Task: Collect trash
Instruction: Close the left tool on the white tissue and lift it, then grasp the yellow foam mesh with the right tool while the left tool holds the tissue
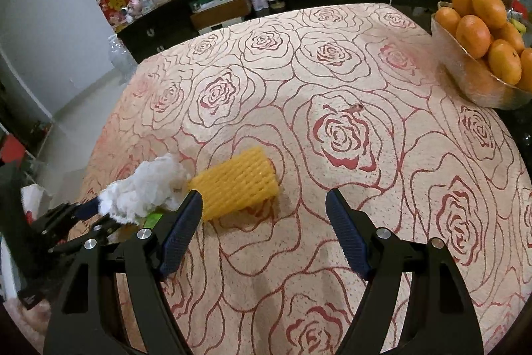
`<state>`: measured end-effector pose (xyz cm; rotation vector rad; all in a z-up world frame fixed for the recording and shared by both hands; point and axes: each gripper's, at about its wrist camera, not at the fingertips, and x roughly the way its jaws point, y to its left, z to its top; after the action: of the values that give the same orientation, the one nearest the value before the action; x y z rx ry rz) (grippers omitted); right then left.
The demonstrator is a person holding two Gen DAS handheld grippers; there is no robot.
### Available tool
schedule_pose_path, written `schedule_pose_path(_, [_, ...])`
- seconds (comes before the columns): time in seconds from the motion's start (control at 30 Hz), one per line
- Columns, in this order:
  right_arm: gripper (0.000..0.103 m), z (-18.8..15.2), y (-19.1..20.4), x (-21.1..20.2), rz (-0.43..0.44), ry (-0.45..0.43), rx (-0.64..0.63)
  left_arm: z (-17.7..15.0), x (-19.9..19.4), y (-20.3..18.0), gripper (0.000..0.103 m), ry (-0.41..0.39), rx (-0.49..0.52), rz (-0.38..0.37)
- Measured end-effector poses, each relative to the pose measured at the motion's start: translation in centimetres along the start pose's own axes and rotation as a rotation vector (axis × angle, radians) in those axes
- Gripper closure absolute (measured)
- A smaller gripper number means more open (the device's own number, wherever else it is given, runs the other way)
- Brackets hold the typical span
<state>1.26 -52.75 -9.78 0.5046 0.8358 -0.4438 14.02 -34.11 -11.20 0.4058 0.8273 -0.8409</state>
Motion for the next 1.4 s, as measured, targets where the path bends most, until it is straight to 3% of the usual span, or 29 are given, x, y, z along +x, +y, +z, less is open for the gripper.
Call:
schedule_pose_path(0.5, [0.029,0.4,4.3,4.1,-0.025,-0.014,-0.194,-0.2,-4.2,4.2,0.063,-0.057,-0.056,0.066])
schedule_pose_path(0.63, [0.029,0.0,4.4,5.4,-0.044,0.026,-0.205,-0.1,-4.4,4.4,0.063,-0.057,-0.058,0.070])
schedule_pose_path(0.87, [0.030,-0.2,4.0,5.7,-0.034,0.013,-0.219,0.1,-4.7,4.1,0.063,-0.070,-0.055,0.069])
schedule_pose_path(1.07, [0.039,-0.6,4.2,5.2,-0.036,0.006,-0.251,0.2,-5.0,3.9,0.063,-0.079,-0.047,0.074])
schedule_pose_path(1.3, [0.057,-0.9,4.4,4.2,-0.011,0.007,-0.264,0.4,-5.3,3.6,0.063,-0.088,-0.047,0.076])
schedule_pose_path(1.4, [0.057,-0.8,4.2,3.4,-0.011,-0.010,-0.254,0.4,-5.6,3.4,0.063,-0.094,-0.043,0.080])
